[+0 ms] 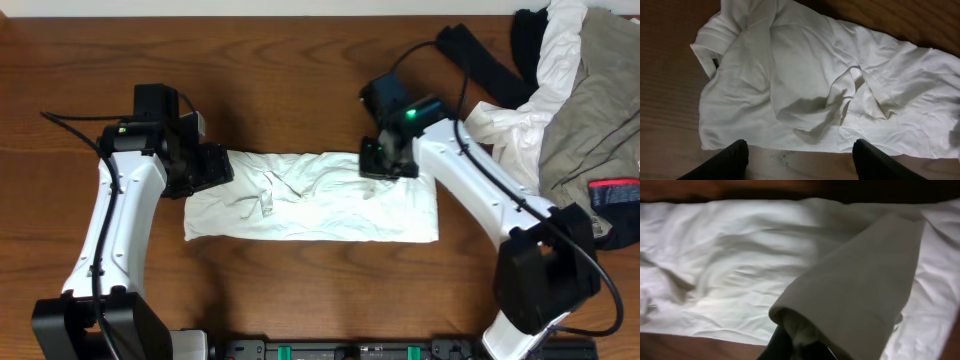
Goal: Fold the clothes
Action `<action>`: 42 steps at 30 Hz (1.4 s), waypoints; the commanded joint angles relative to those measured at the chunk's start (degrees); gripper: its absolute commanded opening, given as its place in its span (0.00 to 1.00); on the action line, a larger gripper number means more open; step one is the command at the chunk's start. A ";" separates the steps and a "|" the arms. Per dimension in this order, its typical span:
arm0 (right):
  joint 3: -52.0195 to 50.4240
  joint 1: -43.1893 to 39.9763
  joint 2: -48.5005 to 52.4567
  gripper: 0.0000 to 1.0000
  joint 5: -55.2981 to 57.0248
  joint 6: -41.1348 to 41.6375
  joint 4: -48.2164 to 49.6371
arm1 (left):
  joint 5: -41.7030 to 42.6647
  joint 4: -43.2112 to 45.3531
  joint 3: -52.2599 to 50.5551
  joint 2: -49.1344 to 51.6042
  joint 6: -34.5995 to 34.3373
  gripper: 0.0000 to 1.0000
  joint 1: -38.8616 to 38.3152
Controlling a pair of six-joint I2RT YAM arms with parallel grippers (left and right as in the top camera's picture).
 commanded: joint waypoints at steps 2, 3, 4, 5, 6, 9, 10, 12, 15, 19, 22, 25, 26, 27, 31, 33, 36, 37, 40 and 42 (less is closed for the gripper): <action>0.76 2.43 0.76 0.01 -0.26 2.27 1.81 | -0.68 -0.33 -0.17 -0.31 -0.09 0.70 0.24; 0.76 2.58 0.87 0.01 -0.26 2.27 1.86 | -0.68 -0.35 -0.17 -0.31 -0.07 0.70 0.26; 0.76 2.71 1.05 0.01 -0.28 2.27 1.88 | -0.68 -0.39 -0.17 -0.31 -0.07 0.70 0.24; 0.76 2.93 1.22 0.01 -0.46 2.27 1.90 | -0.68 -0.46 -0.17 -0.31 -0.07 0.70 0.24; 0.76 3.19 1.57 0.01 -0.55 2.27 1.99 | -0.68 -0.52 -0.17 -0.31 -0.07 0.70 0.26; 0.76 3.69 2.38 0.10 -1.92 2.23 2.32 | -0.68 -0.52 -0.28 -0.31 -0.07 0.70 0.24; 0.76 3.96 2.64 0.14 -2.67 2.21 2.67 | -0.68 -0.55 -0.31 -0.28 -0.07 0.70 0.24; 0.76 4.46 3.08 0.17 -4.55 0.63 3.72 | -0.68 -0.52 -0.44 -0.28 -0.07 0.70 0.26; 0.76 4.83 3.17 0.19 -6.84 -2.14 4.79 | -0.68 -0.52 -0.50 -0.28 -0.07 0.70 0.26; 0.76 4.55 3.17 0.26 -6.14 -6.60 4.48 | -0.68 -0.46 -0.50 -0.28 -0.07 0.70 0.26; 0.76 3.67 3.17 0.27 -3.41 -7.21 4.28 | -0.68 -0.33 -0.50 -0.28 -0.07 0.70 0.26; 0.79 2.80 3.17 0.28 -3.21 -10.88 4.35 | -0.70 -0.26 -0.50 -0.28 -0.07 0.70 0.26; 0.79 2.51 3.17 0.28 -2.73 -11.52 3.98 | -0.70 -0.24 -0.50 -0.28 -0.07 0.70 0.26; 0.79 2.19 3.17 0.28 -1.53 -11.47 3.32 | -0.70 -0.20 -0.50 -0.28 -0.07 0.70 0.26; 0.76 0.59 3.17 0.28 3.80 -11.08 1.16 | -0.70 -0.09 -0.50 -0.28 -0.07 0.70 0.26; 0.76 0.00 3.17 0.28 5.73 -10.56 1.03 | -0.68 -0.07 -0.50 -0.28 -0.07 0.70 0.26; 0.76 -0.94 3.17 0.27 6.05 -10.43 1.01 | -0.70 -0.07 -0.50 -0.28 -0.07 0.70 0.26; 0.76 -1.07 3.17 0.28 5.29 -10.43 0.83 | -0.70 -0.07 -0.50 -0.28 -0.07 0.70 0.26; 0.55 -1.11 3.21 0.29 4.63 -10.43 0.15 | -0.70 -0.07 -0.50 -0.28 -0.07 0.70 0.26; 0.09 -1.05 3.26 0.32 4.63 -10.43 -0.22 | -0.70 -0.09 -0.50 -0.28 -0.07 0.70 0.26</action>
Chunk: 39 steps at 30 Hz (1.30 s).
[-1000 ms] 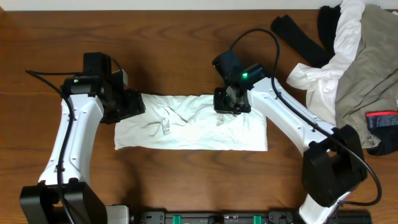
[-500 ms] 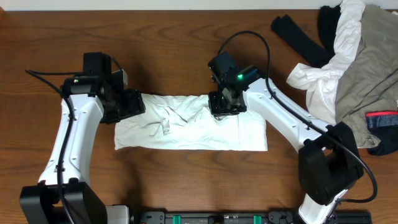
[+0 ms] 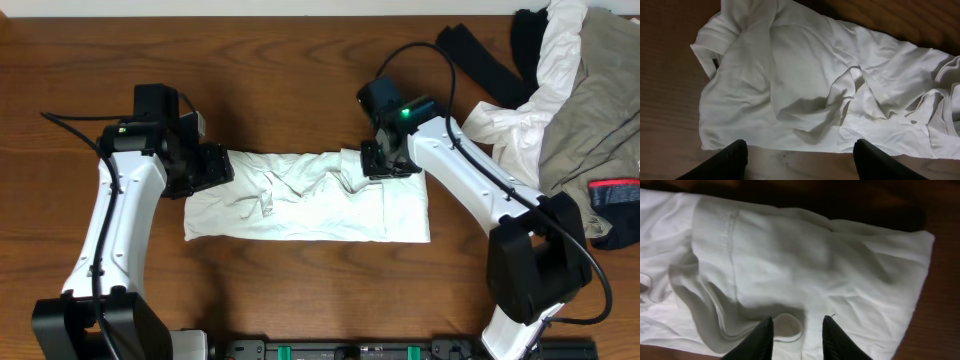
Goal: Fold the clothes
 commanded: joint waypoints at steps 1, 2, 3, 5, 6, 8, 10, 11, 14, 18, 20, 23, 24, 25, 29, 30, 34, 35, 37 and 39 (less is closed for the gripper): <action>-0.20 -0.09 0.57 0.34 0.70 -0.79 -0.37 | -0.72 -0.13 -0.50 -0.28 -0.07 0.70 0.26; -0.55 -0.09 0.70 0.34 0.63 -0.79 -0.35 | -0.72 -0.13 -0.50 -0.28 -0.07 0.70 0.26; -0.92 -0.09 0.92 0.34 0.44 -0.81 -0.31 | -0.72 -0.13 -0.50 -0.28 -0.07 0.70 0.26; -1.88 -0.09 1.07 0.35 -0.76 -0.81 0.22 | -0.72 -0.13 -0.50 -0.28 -0.07 0.70 0.26; -2.36 -0.09 1.07 0.35 -1.51 -0.83 0.74 | -0.72 -0.13 -0.50 -0.28 -0.07 0.70 0.26; -3.61 0.02 1.09 0.35 -3.67 -0.85 1.79 | -0.72 -0.11 -0.50 -0.28 -0.07 0.70 0.26; -4.70 0.07 1.09 0.35 -4.46 -0.81 2.67 | -0.72 -0.11 -0.50 -0.28 -0.07 0.70 0.26; -5.16 0.13 1.09 0.35 -4.46 -0.81 3.04 | -0.72 -0.11 -0.50 -0.28 -0.07 0.70 0.26; -6.54 0.13 1.09 0.36 -5.51 -0.83 4.31 | -0.72 -0.13 -0.50 -0.28 -0.07 0.70 0.26; -7.63 0.13 1.09 0.34 -10.54 -1.49 5.99 | -0.72 -0.11 -0.50 -0.28 -0.04 0.70 0.26; -7.63 0.13 1.09 0.31 -12.98 -1.70 6.14 | -0.72 -0.11 -0.50 -0.20 -0.04 0.70 0.26; -7.63 0.13 1.09 0.29 -18.86 -5.25 5.92 | -0.72 -0.11 -0.50 -0.07 -0.04 0.70 0.26; -7.63 0.13 1.09 0.30 -21.51 -6.69 5.62 | -0.72 -0.13 -0.50 -0.04 -0.07 0.70 0.26; -7.63 0.13 1.09 0.31 -23.85 -7.56 5.40 | -0.72 -0.13 -0.50 -0.04 -0.07 0.70 0.26; -7.63 1.11 1.09 0.35 -34.36 -10.71 4.57 | -0.72 -0.13 -0.50 -0.04 -0.04 0.70 0.26; -7.63 1.36 1.09 0.36 -34.93 -10.82 4.46 | -0.72 -0.11 -0.50 -0.04 -0.04 0.71 0.26; -7.63 3.37 1.09 0.40 -35.26 -10.88 3.48 | -0.72 -0.15 -0.50 -0.04 -0.04 0.70 0.26; -7.63 3.72 1.09 0.41 -34.80 -10.88 3.54 | -0.72 -0.17 -0.50 -0.04 -0.04 0.71 0.26; -7.61 4.13 1.09 0.39 -31.47 -10.86 4.00 | -0.72 -0.20 -0.50 -0.04 -0.04 0.71 0.26; -7.54 3.93 1.09 0.36 -27.80 -10.84 4.31 | -0.72 -0.17 -0.50 -0.04 -0.04 0.71 0.26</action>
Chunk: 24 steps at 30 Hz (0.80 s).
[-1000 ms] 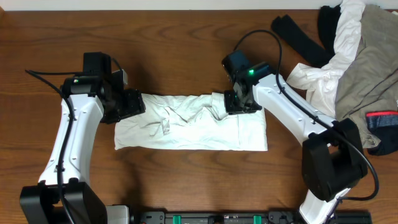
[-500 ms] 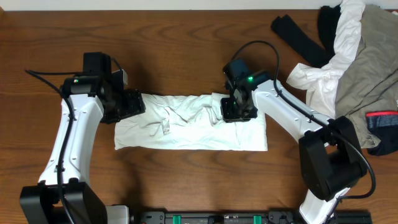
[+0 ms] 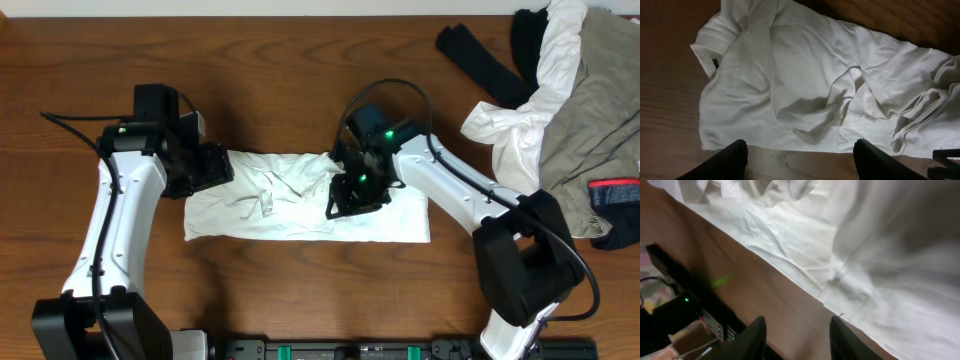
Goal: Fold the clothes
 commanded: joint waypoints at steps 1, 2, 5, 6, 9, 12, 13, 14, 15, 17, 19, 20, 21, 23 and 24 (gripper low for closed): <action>0.00 -0.35 0.55 0.34 4.17 -1.16 0.39 | -0.72 -0.17 -0.50 -0.04 -0.07 0.71 0.26; 0.22 -0.72 0.55 0.32 4.92 -1.16 0.35 | -0.72 -0.15 -0.50 -0.04 -0.07 0.71 0.26; 1.66 -2.40 0.15 0.31 7.72 -1.14 -0.48 | -0.72 -0.15 -0.50 -0.04 -0.07 0.77 0.26; 2.36 -3.19 -0.13 0.31 8.68 -1.11 -0.81 | -0.72 -0.11 -0.50 0.00 -0.07 0.78 0.26; 3.89 -5.60 -1.55 0.31 11.26 -0.68 -2.08 | -0.74 0.61 -0.50 0.68 0.37 0.82 0.26; 4.13 -7.96 -3.39 0.32 12.57 -0.74 -3.30 | -0.76 1.44 -0.50 2.97 2.16 0.86 0.31; 4.13 -8.87 -3.91 0.32 13.51 -0.76 -4.28 | -1.46 1.62 -0.50 4.02 2.82 0.87 0.59; 4.13 -9.51 -4.07 0.32 14.45 -0.76 -5.18 | -2.93 1.68 -0.50 4.90 2.64 0.88 1.09; 4.13 -10.21 -4.17 0.32 15.52 -0.79 -6.49 | -4.46 1.84 -0.50 5.86 1.97 0.88 1.95; 4.11 -11.30 -4.17 0.32 17.35 -1.40 -8.98 | -5.40 2.58 -0.48 7.32 1.18 0.88 4.15; 4.07 -12.44 -4.17 0.32 19.80 -1.64 -11.28 | -4.48 3.98 -0.48 8.76 1.70 0.88 6.80; 4.07 -12.94 -4.17 0.32 20.87 -1.66 -11.93 | -3.32 4.52 -0.48 9.46 2.93 0.89 7.76; 4.07 -13.20 -4.17 0.32 21.31 -1.75 -12.11 | -1.53 5.14 -0.48 10.32 4.87 0.89 8.66; 4.07 -13.38 -4.17 0.32 21.51 -2.10 -11.85 | 0.31 6.10 -0.48 11.89 7.30 0.89 9.57; 4.07 -13.35 -4.17 0.33 21.55 -2.08 -11.61 | 0.42 6.58 -0.48 12.55 8.11 0.89 9.75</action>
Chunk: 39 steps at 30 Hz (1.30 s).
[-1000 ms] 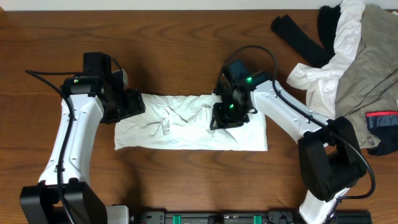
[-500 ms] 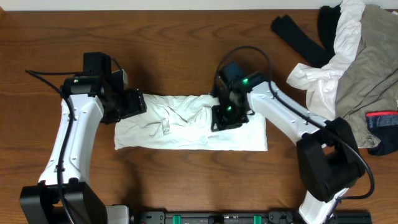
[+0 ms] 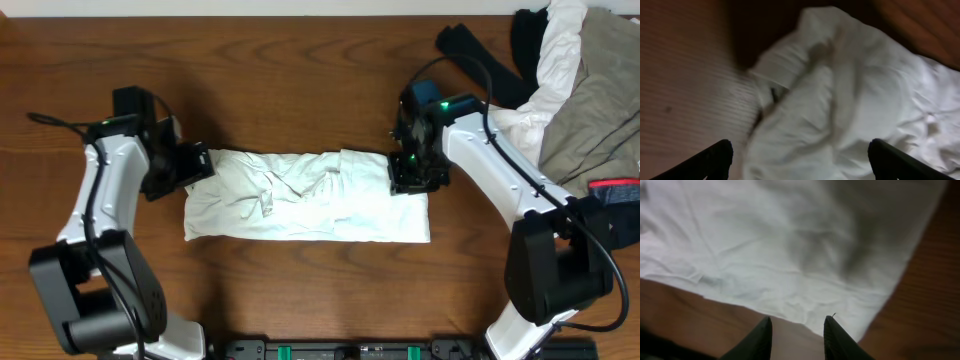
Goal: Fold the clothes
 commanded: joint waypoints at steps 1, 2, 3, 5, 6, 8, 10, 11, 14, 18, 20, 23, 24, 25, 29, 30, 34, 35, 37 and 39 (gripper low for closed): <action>0.90 -0.28 -1.20 0.33 2.51 -1.18 0.52 | 2.29 1.05 -0.48 2.38 5.35 0.89 0.50; 0.90 -0.22 -1.20 0.33 2.51 -1.18 0.79 | 2.29 1.84 -0.48 3.15 6.56 0.90 0.52; 0.90 -0.17 -1.20 0.33 2.47 -1.18 0.85 | 2.29 2.49 -0.48 3.78 7.19 0.90 0.52; 0.90 -0.07 -1.20 0.33 2.36 -1.18 0.83 | 2.32 3.98 -0.48 5.33 7.39 0.93 0.52; 0.90 -0.07 -1.20 0.33 2.38 -1.22 0.81 | 2.69 4.44 -0.48 6.01 8.13 0.94 0.52; 0.90 -0.26 -1.20 0.33 2.38 -1.64 0.81 | 5.22 4.76 -0.48 7.76 10.49 0.94 0.52; 0.90 -0.24 -1.20 0.33 2.45 -1.81 0.85 | 5.81 4.59 -0.48 9.73 10.69 0.94 0.52; 0.90 -0.17 -1.20 0.33 2.54 -1.81 0.85 | 5.79 4.48 -0.48 10.67 10.69 0.94 0.52; 0.90 -0.13 -1.20 0.34 2.54 -1.79 0.92 | 5.77 3.91 -0.48 13.27 10.64 0.94 0.52; 0.90 -0.13 -1.20 0.33 2.51 -1.77 1.01 | 5.79 3.04 -0.48 15.89 10.43 0.94 0.52; 0.90 -0.13 -1.20 0.34 2.51 -1.77 1.01 | 5.77 2.75 -0.50 16.57 10.43 0.93 0.52; 0.90 -0.13 -1.20 0.34 2.51 -1.77 1.01 | 5.75 2.32 -0.48 16.72 10.43 0.90 0.52; 0.90 -0.13 -1.20 0.34 2.51 -1.77 1.03 | 5.75 2.14 -0.48 16.72 10.43 0.88 0.52; 0.90 -0.13 -1.20 0.34 2.51 -1.75 1.05 | 5.75 1.95 -0.46 16.70 10.45 0.85 0.52; 0.90 -0.13 -1.20 0.34 2.58 -1.81 0.87 | 5.70 1.90 0.63 14.88 10.12 0.84 0.98; 0.90 -0.13 -1.20 0.34 2.58 -1.81 0.85 | 5.68 1.92 1.01 13.99 9.73 0.84 1.20; 0.90 -0.24 -1.20 0.35 2.58 -1.81 0.92 | 5.44 2.51 2.01 9.25 9.14 0.85 2.25; 0.90 -0.24 -1.20 0.35 2.58 -1.81 1.01 | 4.42 2.84 2.01 8.07 9.03 0.86 2.45; 0.87 -0.24 -1.20 0.35 2.58 -1.84 1.18 | 0.92 2.86 2.01 6.69 8.52 0.87 2.51; 0.90 -0.24 -1.20 0.35 2.58 -1.84 1.22 | -1.88 2.84 2.01 6.23 7.85 0.89 2.51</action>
